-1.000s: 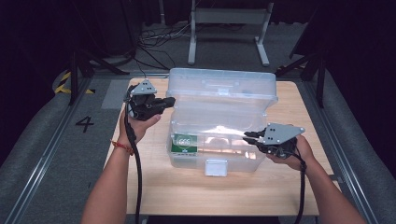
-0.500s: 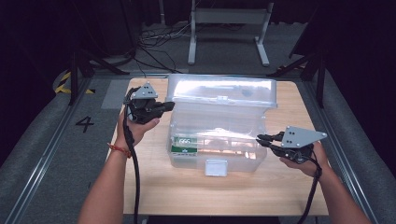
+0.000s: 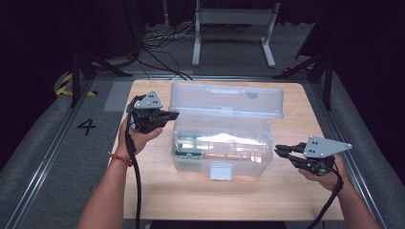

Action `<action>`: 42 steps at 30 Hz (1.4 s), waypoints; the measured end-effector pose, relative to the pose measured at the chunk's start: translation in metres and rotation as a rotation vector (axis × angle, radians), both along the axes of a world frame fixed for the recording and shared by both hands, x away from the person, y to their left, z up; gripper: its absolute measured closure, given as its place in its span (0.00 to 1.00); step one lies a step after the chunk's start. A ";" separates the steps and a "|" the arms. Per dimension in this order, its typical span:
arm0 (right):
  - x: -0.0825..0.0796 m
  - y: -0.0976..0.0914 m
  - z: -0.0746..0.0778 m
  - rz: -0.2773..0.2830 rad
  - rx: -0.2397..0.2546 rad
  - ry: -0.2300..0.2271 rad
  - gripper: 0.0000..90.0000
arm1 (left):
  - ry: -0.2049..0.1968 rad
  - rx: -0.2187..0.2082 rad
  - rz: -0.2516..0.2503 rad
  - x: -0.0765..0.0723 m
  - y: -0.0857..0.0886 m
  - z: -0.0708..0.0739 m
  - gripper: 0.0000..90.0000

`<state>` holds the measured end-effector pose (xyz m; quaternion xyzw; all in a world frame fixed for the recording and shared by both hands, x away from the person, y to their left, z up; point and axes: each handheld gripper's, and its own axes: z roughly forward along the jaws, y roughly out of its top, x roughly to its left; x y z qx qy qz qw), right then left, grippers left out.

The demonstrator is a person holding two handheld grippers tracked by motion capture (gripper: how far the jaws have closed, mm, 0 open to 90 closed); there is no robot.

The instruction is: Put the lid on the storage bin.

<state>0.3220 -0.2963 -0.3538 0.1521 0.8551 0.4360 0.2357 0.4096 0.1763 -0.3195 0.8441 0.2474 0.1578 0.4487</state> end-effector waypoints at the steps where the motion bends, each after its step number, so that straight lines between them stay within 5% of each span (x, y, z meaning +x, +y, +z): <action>1: 0.000 -0.002 -0.003 -0.004 -0.005 0.007 0.92 | -0.005 0.011 -0.003 -0.001 0.000 -0.001 1.00; 18: -0.003 -0.025 -0.034 -0.081 0.012 0.077 0.91 | 0.009 0.049 -0.023 -0.018 0.003 -0.017 1.00; 42: -0.004 -0.025 -0.051 -0.070 0.011 0.126 0.91 | 0.004 0.063 -0.047 -0.030 0.009 -0.033 1.00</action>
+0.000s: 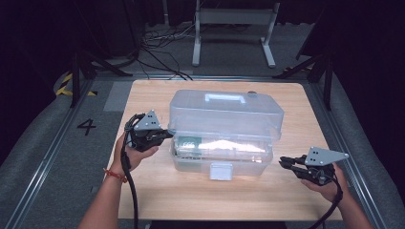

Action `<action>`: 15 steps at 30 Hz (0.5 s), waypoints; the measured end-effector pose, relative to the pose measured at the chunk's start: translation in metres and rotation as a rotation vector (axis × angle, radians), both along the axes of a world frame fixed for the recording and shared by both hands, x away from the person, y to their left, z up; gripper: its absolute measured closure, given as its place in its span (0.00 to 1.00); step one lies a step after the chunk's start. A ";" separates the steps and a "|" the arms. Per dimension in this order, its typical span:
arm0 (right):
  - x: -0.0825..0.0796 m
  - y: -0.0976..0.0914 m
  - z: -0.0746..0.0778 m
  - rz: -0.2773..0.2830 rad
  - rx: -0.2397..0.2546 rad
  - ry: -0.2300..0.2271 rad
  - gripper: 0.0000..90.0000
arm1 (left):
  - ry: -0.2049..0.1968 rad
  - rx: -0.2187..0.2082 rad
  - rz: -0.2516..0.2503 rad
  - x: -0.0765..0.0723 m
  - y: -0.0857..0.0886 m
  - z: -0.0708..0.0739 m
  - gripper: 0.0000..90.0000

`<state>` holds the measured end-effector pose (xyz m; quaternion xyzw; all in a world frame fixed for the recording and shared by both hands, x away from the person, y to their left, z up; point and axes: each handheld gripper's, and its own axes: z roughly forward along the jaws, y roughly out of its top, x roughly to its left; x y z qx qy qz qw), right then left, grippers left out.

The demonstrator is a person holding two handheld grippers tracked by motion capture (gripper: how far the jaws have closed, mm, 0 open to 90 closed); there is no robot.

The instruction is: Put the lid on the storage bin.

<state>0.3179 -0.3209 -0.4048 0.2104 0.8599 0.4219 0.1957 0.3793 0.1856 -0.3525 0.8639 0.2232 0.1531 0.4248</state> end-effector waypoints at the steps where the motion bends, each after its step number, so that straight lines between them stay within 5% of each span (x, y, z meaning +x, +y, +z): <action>1: 0.000 0.001 -0.001 -0.001 -0.003 0.005 0.91 | 0.004 0.004 0.003 -0.001 0.000 -0.001 1.00; 15: 0.000 0.003 -0.004 0.001 0.000 0.010 0.91 | 0.029 0.039 0.001 -0.011 0.005 -0.016 1.00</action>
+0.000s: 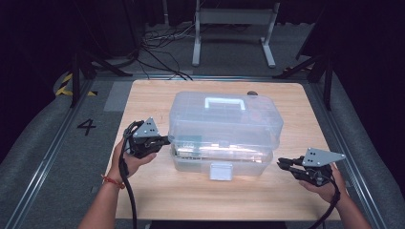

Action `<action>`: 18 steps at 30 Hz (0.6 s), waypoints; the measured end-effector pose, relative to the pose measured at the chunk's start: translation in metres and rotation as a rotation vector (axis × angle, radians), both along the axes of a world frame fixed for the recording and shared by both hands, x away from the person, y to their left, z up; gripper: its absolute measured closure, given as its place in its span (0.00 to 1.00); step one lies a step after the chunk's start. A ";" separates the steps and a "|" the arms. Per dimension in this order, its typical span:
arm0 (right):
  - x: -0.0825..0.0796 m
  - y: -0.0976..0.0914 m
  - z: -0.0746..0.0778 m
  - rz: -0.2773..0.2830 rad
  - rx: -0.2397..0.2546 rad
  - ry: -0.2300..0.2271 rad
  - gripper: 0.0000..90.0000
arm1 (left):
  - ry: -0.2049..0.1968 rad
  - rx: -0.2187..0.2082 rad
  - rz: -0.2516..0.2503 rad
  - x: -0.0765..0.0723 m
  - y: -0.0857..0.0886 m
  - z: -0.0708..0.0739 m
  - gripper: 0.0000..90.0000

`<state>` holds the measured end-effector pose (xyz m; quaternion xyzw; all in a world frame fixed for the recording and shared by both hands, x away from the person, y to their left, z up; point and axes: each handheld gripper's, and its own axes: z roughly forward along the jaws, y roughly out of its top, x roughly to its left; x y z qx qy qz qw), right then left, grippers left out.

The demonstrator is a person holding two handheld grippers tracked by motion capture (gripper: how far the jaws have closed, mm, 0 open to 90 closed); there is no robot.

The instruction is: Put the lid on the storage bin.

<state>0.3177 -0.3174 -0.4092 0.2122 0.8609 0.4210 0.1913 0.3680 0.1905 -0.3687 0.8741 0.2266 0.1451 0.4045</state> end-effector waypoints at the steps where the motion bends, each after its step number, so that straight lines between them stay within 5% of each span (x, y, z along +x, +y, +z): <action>1: 0.000 0.000 0.000 -0.001 0.000 -0.001 0.91 | -0.004 0.012 -0.001 -0.001 0.000 -0.001 1.00; 15: 0.000 0.000 -0.001 0.000 -0.008 0.005 0.91 | 0.038 0.132 0.018 -0.004 0.003 -0.020 1.00; 18: 0.000 0.000 -0.001 -0.003 -0.008 0.010 0.92 | 0.052 0.104 0.021 -0.005 0.006 -0.023 1.00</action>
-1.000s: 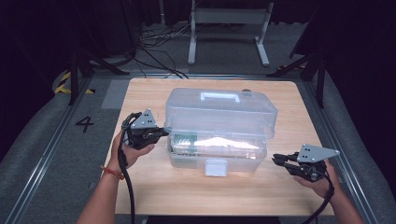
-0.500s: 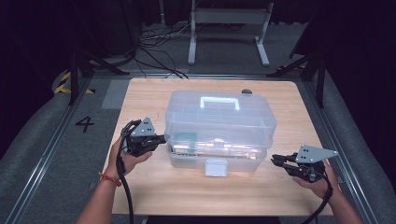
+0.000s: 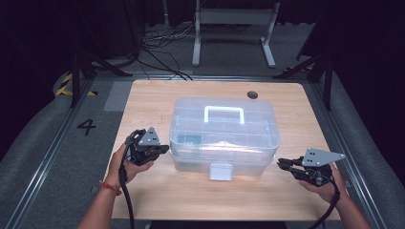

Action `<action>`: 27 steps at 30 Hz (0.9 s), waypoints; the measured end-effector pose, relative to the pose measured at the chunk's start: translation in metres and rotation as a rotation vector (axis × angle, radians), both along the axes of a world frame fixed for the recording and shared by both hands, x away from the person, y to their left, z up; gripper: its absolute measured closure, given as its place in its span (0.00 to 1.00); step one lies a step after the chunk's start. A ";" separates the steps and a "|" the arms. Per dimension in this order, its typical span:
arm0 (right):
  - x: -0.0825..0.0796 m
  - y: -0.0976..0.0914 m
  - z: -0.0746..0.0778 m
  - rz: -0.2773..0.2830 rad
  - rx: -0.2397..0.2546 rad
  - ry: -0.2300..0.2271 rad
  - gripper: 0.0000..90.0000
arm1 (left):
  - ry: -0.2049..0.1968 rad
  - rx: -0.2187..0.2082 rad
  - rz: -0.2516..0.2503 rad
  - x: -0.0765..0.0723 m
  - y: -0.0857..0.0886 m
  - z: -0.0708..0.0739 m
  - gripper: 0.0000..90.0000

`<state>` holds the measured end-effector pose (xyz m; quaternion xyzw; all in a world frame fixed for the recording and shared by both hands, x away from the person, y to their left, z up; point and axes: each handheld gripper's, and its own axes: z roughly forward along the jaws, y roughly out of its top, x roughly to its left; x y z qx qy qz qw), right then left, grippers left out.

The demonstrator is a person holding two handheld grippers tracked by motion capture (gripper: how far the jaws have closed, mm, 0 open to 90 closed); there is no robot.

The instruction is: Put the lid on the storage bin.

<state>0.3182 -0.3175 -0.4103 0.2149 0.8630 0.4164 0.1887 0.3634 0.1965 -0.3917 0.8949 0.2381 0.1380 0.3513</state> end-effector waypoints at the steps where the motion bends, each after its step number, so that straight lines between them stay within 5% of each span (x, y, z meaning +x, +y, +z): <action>1: 0.000 0.000 0.000 0.002 0.001 -0.005 0.92 | 0.001 0.000 0.001 -0.001 0.001 0.000 1.00; 8: -0.001 0.001 0.001 -0.002 0.001 -0.005 0.90 | -0.014 0.026 -0.004 -0.012 -0.001 -0.001 1.00; 17: -0.001 0.004 0.004 -0.010 -0.038 -0.002 0.83 | -0.008 0.111 0.009 -0.024 0.003 -0.014 0.90; 21: -0.001 0.001 0.003 -0.031 -0.068 -0.001 0.79 | -0.004 0.112 0.038 -0.027 0.009 -0.021 0.84; 27: -0.002 -0.013 -0.006 -0.049 -0.049 0.005 0.71 | 0.009 0.128 0.053 -0.032 0.014 -0.034 0.76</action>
